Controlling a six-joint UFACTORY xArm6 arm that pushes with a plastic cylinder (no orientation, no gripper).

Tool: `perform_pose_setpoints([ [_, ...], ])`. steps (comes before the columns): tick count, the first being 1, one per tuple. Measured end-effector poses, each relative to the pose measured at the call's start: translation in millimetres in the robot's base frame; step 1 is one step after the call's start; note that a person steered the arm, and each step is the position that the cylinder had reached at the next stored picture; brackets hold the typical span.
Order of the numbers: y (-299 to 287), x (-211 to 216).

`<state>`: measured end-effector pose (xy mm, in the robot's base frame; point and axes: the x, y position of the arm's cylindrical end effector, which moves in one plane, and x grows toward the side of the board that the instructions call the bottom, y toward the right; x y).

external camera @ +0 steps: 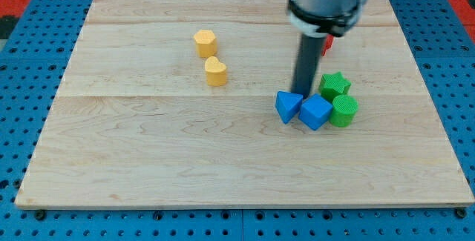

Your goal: Push the heart into the red star

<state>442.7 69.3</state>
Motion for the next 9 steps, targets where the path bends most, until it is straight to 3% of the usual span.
perform_pose_setpoints([
  [2,-100.4,2.7],
  [3,-142.4,-22.4],
  [4,-118.5,-69.6],
  [5,-65.5,-78.0],
  [6,-82.8,-69.6],
  [7,-90.3,-34.0],
  [8,-55.7,-43.0],
  [9,-15.1,-82.7],
])
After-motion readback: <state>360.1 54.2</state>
